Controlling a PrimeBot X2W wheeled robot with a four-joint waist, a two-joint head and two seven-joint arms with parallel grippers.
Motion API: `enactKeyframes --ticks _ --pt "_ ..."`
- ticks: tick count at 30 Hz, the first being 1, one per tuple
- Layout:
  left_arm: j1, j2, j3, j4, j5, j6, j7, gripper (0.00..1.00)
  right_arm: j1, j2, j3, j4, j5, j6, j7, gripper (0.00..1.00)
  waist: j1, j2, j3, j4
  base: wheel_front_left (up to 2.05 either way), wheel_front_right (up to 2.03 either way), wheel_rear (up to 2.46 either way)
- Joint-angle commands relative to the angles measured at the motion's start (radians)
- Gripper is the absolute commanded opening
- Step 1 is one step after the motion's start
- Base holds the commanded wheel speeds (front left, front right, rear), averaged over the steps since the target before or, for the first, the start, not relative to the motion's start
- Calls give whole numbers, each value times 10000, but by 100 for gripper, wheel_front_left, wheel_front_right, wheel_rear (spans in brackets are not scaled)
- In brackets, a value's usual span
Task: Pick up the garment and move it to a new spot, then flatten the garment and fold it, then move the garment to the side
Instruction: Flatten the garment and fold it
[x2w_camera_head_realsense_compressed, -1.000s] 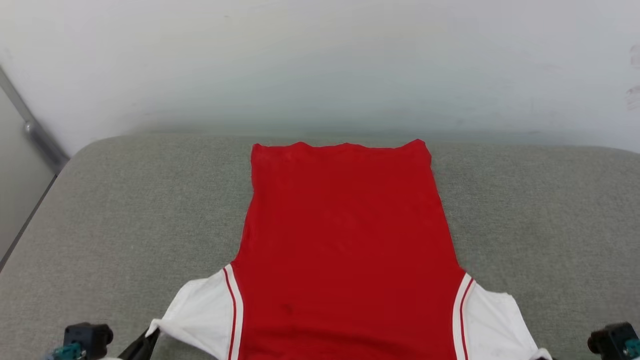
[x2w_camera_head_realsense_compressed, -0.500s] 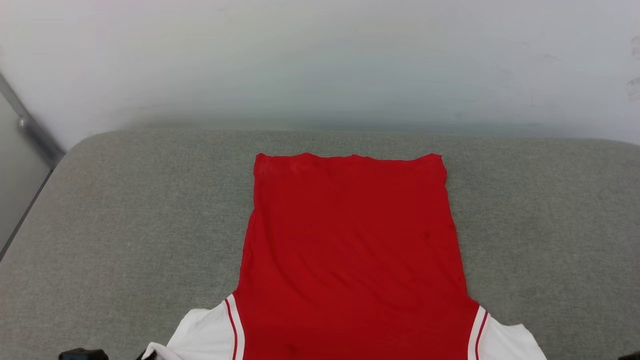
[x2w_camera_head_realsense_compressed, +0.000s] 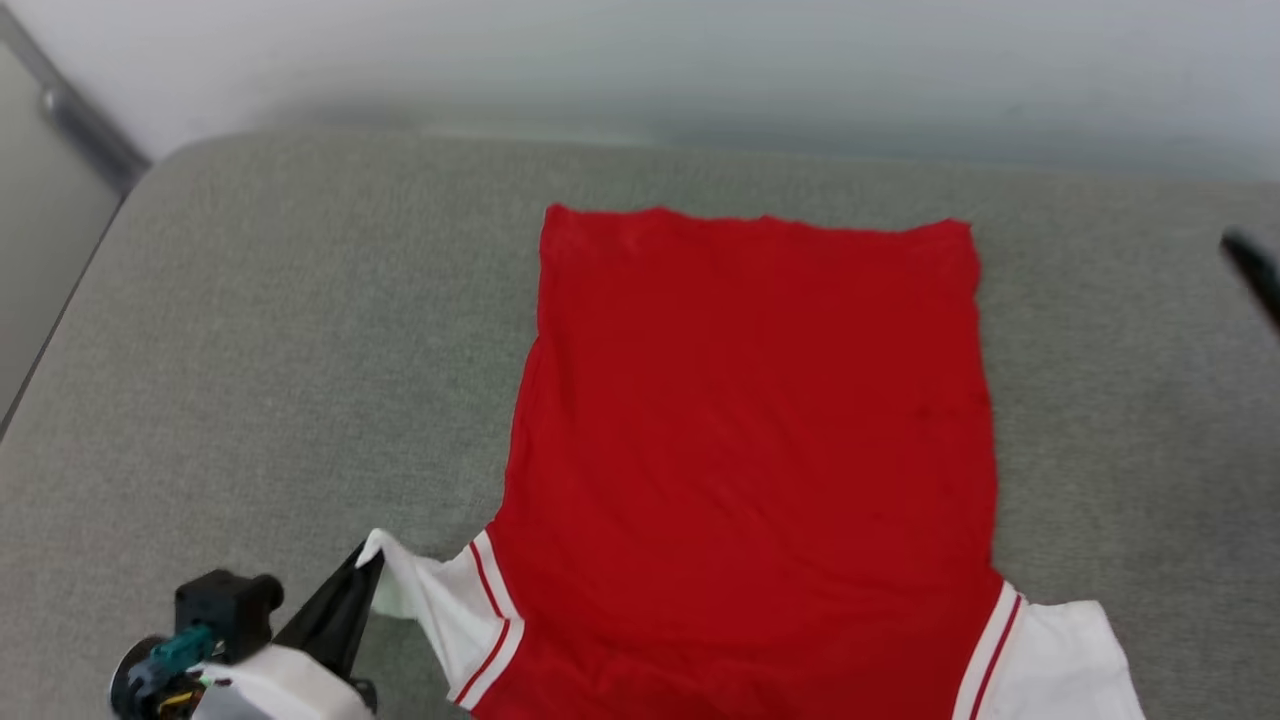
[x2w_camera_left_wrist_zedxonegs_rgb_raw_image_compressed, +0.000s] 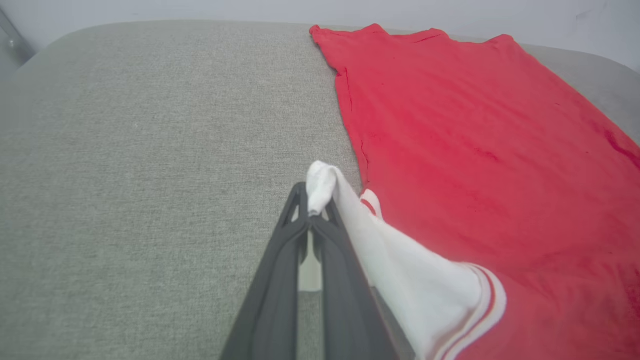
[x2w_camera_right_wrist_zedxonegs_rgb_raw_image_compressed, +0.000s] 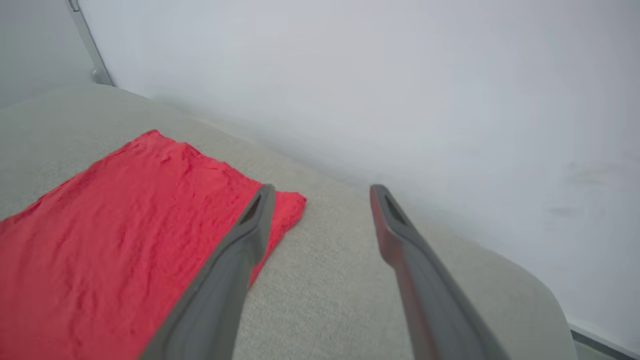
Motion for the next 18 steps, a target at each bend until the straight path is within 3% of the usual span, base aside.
enactKeyframes --ticks 1,5,10,18 --pt "-242 -149 50 -108 177 11 -25 0 -913 12 41 -37 -125 -7 385 100 -1 0 737 461 0 0 0" --pt "-654 -508 172 -382 593 -54 -25 0 -3415 156 677 603 -588 -7 1771 100 -1 0 1487 853 0 0 0" --pt "-989 -967 279 -643 1089 -134 -25 0 -5872 451 1930 2111 -881 -7 4307 100 -1 0 2239 1316 0 0 0" --pt "-1401 -1708 474 -934 1599 -386 -25 0 -8096 857 3292 4000 -973 -7 8074 100 -1 0 3316 1900 0 0 0"
